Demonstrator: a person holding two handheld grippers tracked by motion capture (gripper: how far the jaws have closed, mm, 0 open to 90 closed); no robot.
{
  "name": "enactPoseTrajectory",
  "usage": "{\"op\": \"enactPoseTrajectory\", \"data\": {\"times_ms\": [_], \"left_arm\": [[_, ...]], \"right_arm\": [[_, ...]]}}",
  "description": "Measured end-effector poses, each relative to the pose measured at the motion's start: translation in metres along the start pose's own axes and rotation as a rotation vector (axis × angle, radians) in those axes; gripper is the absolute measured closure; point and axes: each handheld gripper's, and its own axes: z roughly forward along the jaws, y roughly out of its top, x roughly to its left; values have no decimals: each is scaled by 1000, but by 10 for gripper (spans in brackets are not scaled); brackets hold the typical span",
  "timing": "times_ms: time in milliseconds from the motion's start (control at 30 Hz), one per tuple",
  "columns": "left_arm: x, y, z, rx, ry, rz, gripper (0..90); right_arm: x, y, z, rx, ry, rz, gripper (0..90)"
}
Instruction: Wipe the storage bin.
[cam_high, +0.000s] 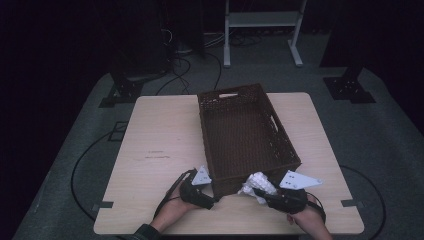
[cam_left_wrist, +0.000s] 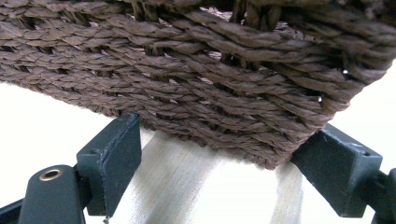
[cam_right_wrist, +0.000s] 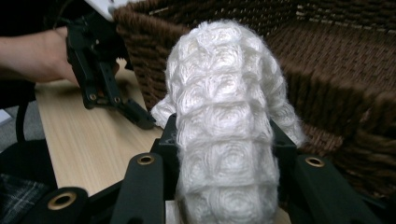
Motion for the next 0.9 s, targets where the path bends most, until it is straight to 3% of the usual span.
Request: {"op": "enactPoseTrajectory", "data": {"times_ms": [433, 667, 900], "left_arm": [[0, 0, 0, -3, 0, -4, 164], [0, 0, 0, -3, 0, -4, 164], [0, 0, 0, -4, 0, -5, 164]], "right_arm": [[-1, -15, 21, 87, 7, 5, 600], [5, -24, 37, 155, 7, -35, 600], [6, -20, 34, 144, 9, -31, 600]]}}
